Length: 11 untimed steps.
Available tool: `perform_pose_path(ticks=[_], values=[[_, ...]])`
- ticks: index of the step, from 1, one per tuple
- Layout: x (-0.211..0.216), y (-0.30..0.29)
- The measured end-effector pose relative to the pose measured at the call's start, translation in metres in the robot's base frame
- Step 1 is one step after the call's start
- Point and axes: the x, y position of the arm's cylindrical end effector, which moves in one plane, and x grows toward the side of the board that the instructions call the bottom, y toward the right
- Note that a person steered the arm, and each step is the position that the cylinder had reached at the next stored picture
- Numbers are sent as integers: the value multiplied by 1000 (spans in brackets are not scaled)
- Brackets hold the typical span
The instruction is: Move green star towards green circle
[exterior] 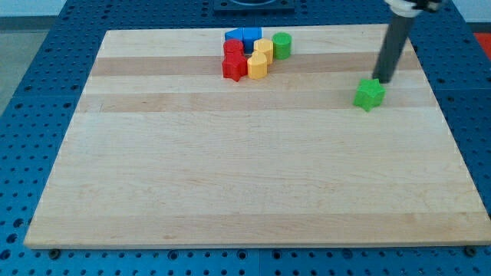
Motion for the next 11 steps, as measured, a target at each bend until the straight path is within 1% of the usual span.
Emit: perform_pose_path(ticks=[1, 2, 4, 7, 11], values=[[32, 9], [48, 3], [48, -53], [21, -111], [-3, -115]])
